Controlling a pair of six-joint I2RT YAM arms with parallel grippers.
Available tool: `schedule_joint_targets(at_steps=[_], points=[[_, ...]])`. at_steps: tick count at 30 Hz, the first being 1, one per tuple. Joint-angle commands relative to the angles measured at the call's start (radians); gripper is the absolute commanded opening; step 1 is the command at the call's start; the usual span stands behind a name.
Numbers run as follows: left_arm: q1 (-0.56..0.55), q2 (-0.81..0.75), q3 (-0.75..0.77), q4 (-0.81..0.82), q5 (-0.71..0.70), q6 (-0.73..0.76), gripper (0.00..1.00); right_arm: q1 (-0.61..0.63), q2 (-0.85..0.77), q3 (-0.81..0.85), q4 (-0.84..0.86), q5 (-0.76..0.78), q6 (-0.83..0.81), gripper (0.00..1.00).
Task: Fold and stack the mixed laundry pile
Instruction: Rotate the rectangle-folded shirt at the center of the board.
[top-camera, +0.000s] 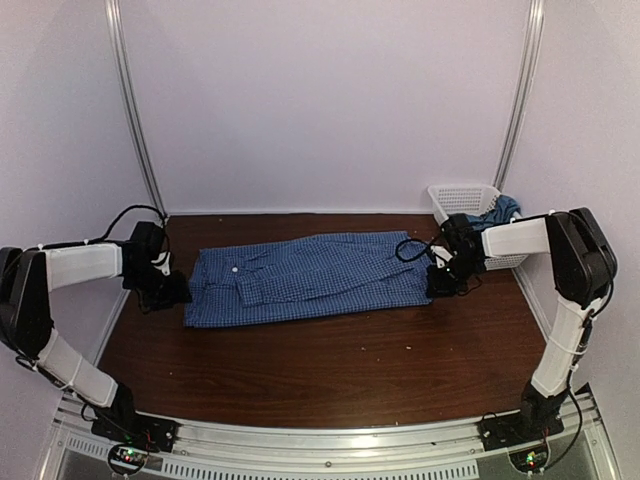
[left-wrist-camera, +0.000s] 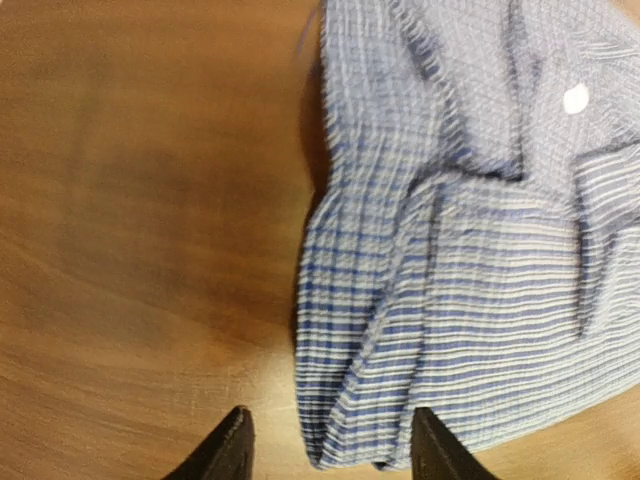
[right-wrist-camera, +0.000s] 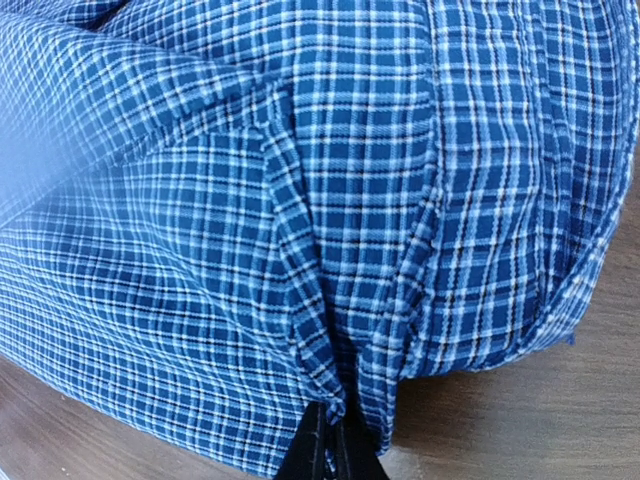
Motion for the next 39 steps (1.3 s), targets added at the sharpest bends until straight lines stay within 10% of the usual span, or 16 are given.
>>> schedule_joint_targets(at_steps=[1, 9, 19, 31, 39], points=[[-0.026, -0.049, 0.119, 0.019, 0.014, 0.082, 0.59, 0.000, 0.009, -0.008, -0.033, 0.079, 0.007, 0.09], [-0.128, 0.252, 0.464, -0.027, 0.049, 0.203, 0.57, 0.041, -0.100, 0.069, -0.079, 0.174, 0.066, 0.49], [-0.164, 0.643, 0.834, -0.129, 0.064, 0.188, 0.44, 0.245, -0.116, 0.115, -0.010, 0.091, 0.147, 0.51], [-0.197, 0.413, 0.217, 0.065, 0.091, 0.000, 0.31, 0.230, 0.186, 0.263, -0.018, 0.131, 0.106, 0.47], [-0.544, 0.182, -0.051, 0.113, 0.079, -0.153, 0.31, 0.185, 0.428, 0.628, -0.117, 0.151, -0.006, 0.46]])
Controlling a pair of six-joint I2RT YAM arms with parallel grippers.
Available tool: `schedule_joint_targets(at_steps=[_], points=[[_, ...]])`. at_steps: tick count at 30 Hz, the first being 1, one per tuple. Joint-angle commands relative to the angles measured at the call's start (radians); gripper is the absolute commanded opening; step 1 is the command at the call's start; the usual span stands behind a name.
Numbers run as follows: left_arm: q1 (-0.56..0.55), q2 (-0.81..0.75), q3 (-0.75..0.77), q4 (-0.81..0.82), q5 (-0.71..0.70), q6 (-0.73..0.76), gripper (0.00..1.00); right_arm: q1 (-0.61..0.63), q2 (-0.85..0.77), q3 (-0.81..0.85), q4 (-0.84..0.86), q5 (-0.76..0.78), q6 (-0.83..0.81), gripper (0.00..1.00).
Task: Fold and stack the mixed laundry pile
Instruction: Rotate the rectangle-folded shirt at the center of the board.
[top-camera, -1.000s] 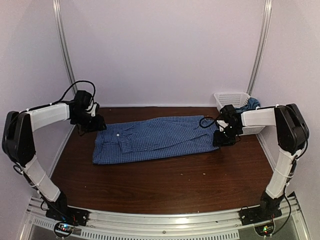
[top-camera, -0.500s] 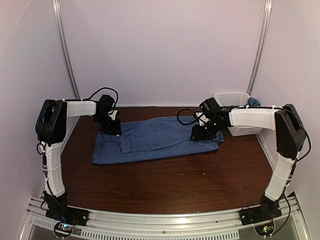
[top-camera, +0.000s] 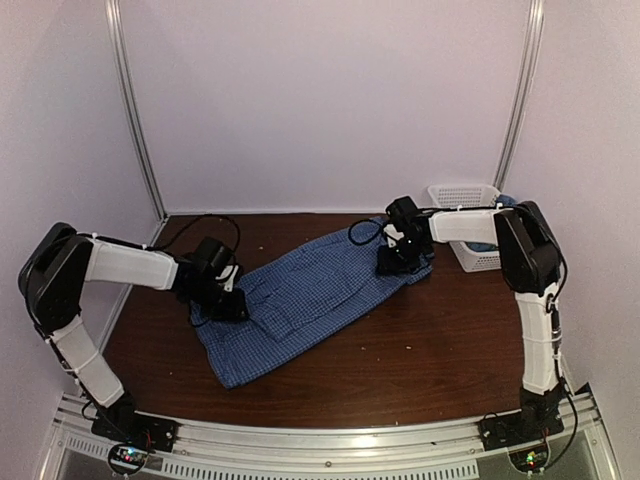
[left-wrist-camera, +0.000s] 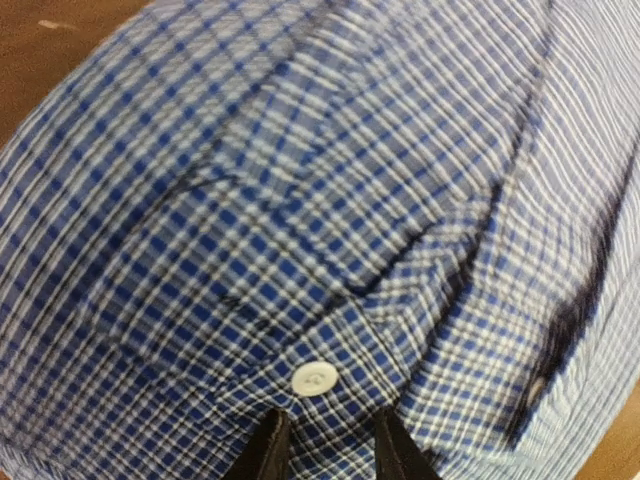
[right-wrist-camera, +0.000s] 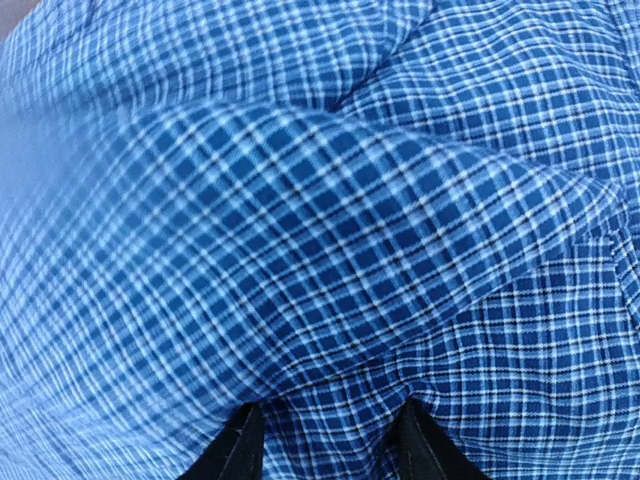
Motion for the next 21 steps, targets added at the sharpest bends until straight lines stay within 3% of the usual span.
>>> schedule_joint_targets(at_steps=[1, 5, 8, 12, 15, 21], points=[[-0.221, -0.065, -0.134, -0.068, 0.052, -0.132, 0.33, -0.014, 0.164, 0.265, -0.102, 0.010, -0.092, 0.46], [-0.380, -0.111, -0.046, -0.103, 0.119, -0.098, 0.39, -0.012, 0.305, 0.599, -0.229, -0.067, -0.138, 0.45], [-0.377, -0.163, 0.029, -0.159, 0.094, -0.029, 0.42, -0.011, 0.272, 0.656, -0.280, -0.057, -0.158, 0.46], [-0.287, -0.190, 0.114, -0.148, 0.060, 0.033, 0.45, -0.011, 0.051, 0.376, -0.149, -0.048, -0.146, 0.49], [-0.226, -0.118, 0.196, -0.110, 0.040, 0.084, 0.45, -0.004, -0.066, 0.209, -0.079, -0.098, -0.100, 0.49], [-0.160, 0.088, 0.409, -0.080, 0.001, 0.166, 0.42, 0.083, -0.134, 0.001, 0.026, -0.167, -0.012, 0.47]])
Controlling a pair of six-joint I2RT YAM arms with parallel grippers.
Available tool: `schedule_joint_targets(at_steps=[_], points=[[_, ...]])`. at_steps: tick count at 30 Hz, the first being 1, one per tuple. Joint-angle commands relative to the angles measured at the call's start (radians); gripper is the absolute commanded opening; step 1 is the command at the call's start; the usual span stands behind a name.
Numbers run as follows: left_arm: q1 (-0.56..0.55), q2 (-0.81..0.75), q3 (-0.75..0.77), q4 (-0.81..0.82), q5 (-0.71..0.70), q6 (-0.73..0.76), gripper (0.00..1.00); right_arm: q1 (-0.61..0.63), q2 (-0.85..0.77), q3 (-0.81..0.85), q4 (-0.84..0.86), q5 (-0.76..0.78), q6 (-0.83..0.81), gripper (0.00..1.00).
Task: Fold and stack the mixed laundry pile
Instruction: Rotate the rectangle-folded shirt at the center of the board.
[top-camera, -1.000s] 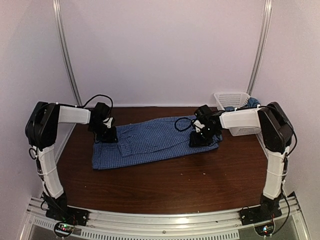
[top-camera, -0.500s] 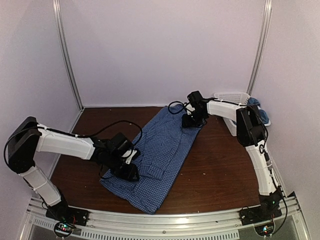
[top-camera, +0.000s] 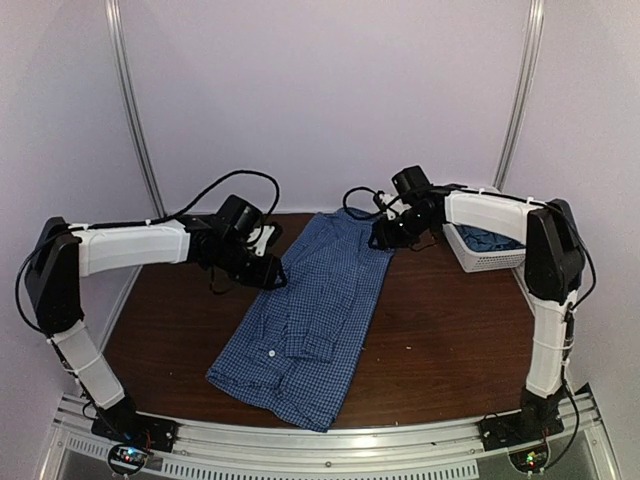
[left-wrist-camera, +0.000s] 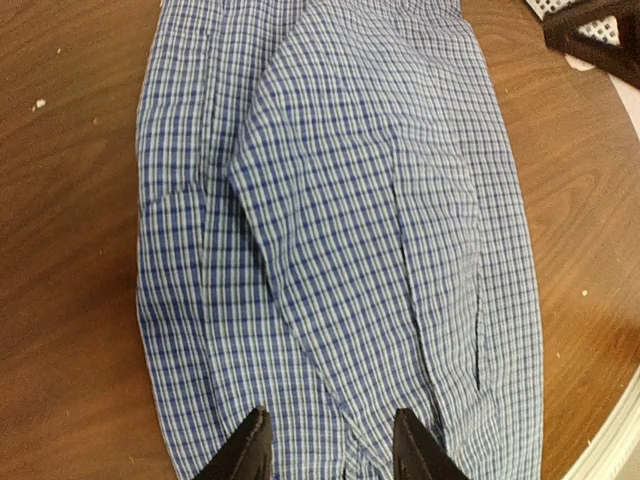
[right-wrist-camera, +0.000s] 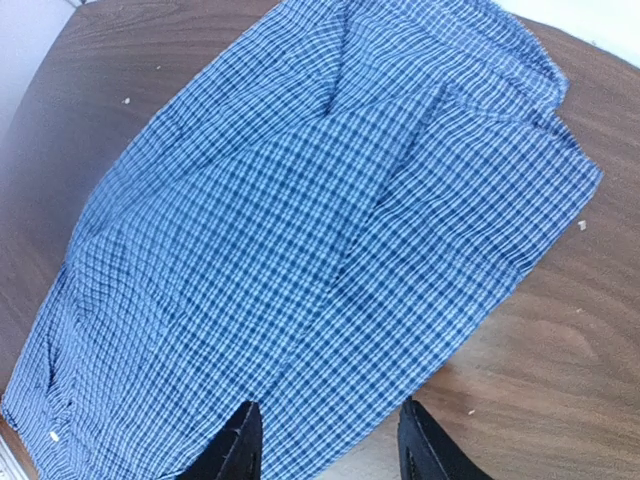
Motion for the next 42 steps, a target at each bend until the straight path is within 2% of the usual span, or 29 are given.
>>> schedule_joint_targets(at_steps=[1, 7, 14, 19, 23, 26, 32, 39, 42], points=[[0.034, 0.143, 0.138, 0.050, -0.019, 0.096, 0.42, 0.084, 0.004, -0.120, 0.106, -0.062, 0.086, 0.46], [0.041, 0.329, 0.250, 0.044, -0.021, 0.143, 0.37, 0.103, 0.081, -0.146, 0.165, -0.045, 0.133, 0.42], [0.001, 0.318, 0.033, 0.190, 0.087, 0.037, 0.32, 0.038, 0.233, -0.030, 0.119, -0.021, 0.105, 0.41], [-0.080, 0.332, -0.008, 0.278, 0.098, -0.054, 0.32, -0.003, 0.363, 0.156, 0.054, -0.021, 0.076, 0.40], [-0.077, 0.380, 0.046, 0.303, 0.123, -0.088, 0.33, -0.028, 0.446, 0.331, -0.033, -0.006, 0.050, 0.40], [-0.069, 0.401, 0.116, 0.271, 0.115, -0.072, 0.36, -0.042, 0.436, 0.392, -0.076, -0.014, 0.042, 0.40], [0.074, 0.401, 0.120, 0.232, 0.150, -0.063, 0.36, -0.042, 0.298, 0.219, -0.027, -0.047, 0.038, 0.42], [0.127, 0.400, 0.162, 0.173, 0.152, 0.019, 0.37, -0.042, 0.046, -0.007, 0.088, -0.135, 0.075, 0.49], [0.164, 0.350, 0.139, 0.169, 0.167, 0.027, 0.37, -0.042, -0.070, -0.146, 0.114, -0.168, 0.088, 0.49]])
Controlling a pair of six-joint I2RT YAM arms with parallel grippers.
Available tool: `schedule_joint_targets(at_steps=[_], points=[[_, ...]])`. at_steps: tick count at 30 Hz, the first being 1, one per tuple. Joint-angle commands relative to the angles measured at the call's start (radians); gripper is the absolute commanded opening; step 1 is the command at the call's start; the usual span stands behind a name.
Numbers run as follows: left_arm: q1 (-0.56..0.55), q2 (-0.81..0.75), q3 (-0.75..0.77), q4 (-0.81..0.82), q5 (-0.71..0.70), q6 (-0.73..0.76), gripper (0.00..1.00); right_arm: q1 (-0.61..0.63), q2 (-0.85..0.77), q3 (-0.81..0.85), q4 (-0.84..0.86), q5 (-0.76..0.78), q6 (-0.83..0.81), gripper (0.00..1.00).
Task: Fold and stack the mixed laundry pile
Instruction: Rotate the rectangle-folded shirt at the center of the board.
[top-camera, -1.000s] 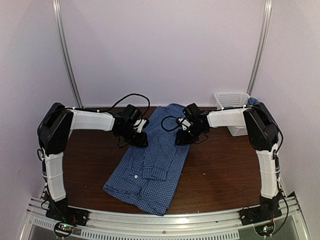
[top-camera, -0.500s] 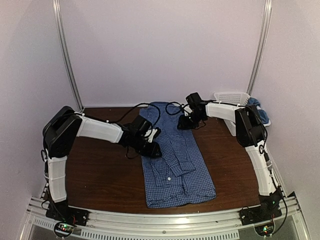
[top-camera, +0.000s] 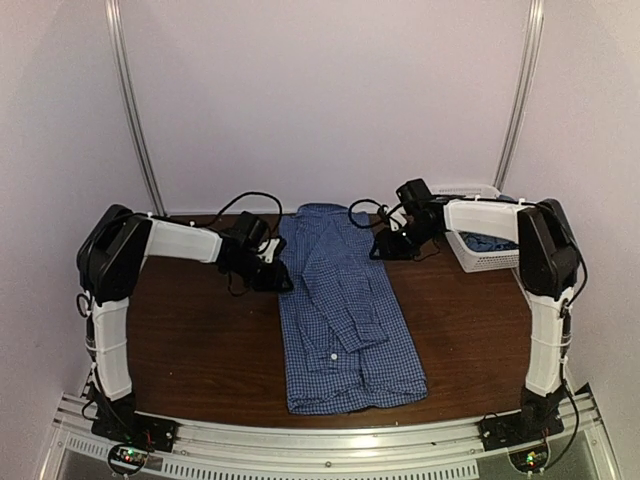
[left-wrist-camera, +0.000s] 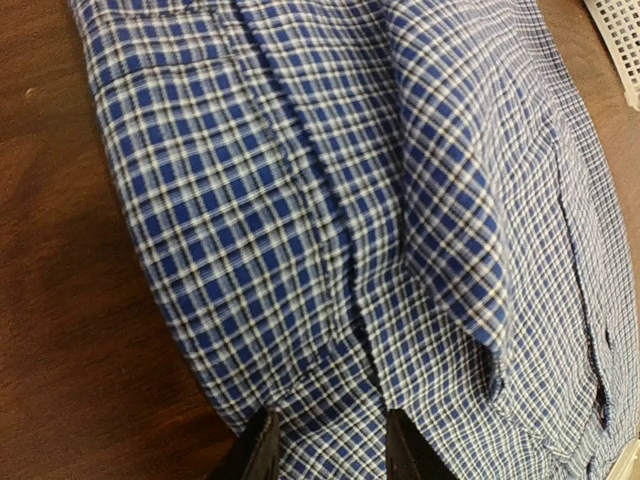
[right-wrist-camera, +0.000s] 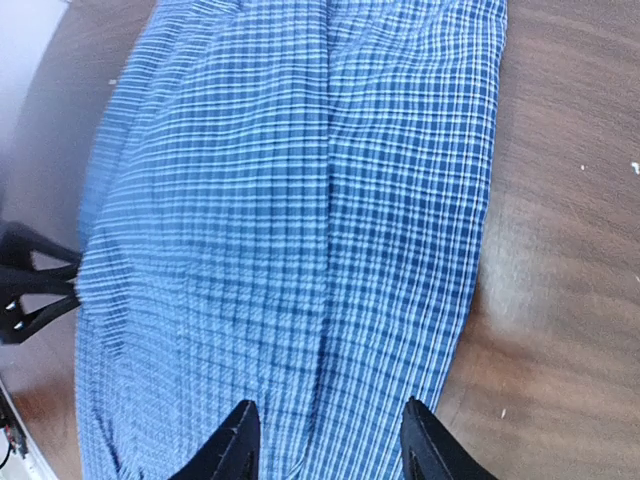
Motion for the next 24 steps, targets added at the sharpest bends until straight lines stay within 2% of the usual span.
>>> schedule_joint_targets(at_steps=[1, 4, 7, 13, 18, 24], points=[[0.033, -0.068, -0.015, -0.033, 0.005, 0.051, 0.38, 0.000, -0.207, -0.176, 0.089, -0.079, 0.028, 0.49], [0.021, -0.144, -0.083, 0.003, 0.035, 0.055, 0.40, 0.003, -0.298, -0.346, 0.133, -0.103, 0.035, 0.49], [-0.042, -0.186, -0.103, 0.001, 0.025, 0.075, 0.40, 0.011, -0.361, -0.469, 0.157, -0.119, 0.043, 0.47], [-0.139, -0.145, -0.114, 0.018, 0.038, 0.033, 0.38, 0.075, -0.427, -0.618, 0.216, -0.148, 0.095, 0.46], [-0.136, -0.085, -0.135, 0.006, -0.015, 0.023, 0.36, 0.147, -0.412, -0.688, 0.270, -0.157, 0.131, 0.44], [-0.050, -0.013, -0.104, -0.042, -0.061, 0.021, 0.33, 0.212, -0.351, -0.719, 0.346, -0.163, 0.182, 0.42]])
